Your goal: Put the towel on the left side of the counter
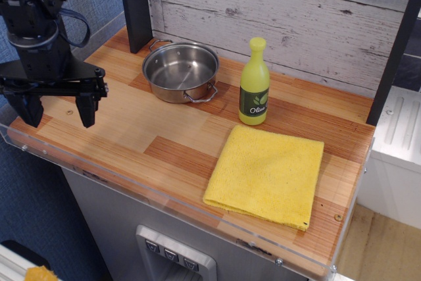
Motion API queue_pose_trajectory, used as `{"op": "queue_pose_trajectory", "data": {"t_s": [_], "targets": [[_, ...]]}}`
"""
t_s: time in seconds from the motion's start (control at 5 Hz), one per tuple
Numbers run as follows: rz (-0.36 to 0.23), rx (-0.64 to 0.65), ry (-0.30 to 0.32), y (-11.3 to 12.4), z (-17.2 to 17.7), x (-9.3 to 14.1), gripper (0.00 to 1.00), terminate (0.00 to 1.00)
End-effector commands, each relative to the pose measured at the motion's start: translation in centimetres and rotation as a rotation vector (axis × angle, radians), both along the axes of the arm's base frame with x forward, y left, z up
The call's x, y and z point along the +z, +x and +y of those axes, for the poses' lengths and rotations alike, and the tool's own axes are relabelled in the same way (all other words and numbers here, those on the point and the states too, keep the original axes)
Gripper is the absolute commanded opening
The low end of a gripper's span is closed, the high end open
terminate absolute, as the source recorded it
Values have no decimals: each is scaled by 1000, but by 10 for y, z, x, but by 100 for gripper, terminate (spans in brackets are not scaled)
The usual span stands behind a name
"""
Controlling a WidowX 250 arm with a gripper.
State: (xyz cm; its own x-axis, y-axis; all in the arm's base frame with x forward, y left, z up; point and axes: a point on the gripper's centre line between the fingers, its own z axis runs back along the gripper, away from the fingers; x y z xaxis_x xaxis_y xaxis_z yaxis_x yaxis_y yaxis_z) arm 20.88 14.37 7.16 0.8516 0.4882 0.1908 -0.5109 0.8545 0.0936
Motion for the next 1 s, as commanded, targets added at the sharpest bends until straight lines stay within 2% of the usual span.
{"op": "queue_pose_trajectory", "data": {"t_s": [0.0,0.2,0.4,0.8], "targets": [[0,0,0,0,0,0,100,0],[-29,-48,-28,11,-19,9,100,0],[-47,-115,-18,25,-46,19,100,0],[-68,-269,-85,46,-122,17,100,0]]}}
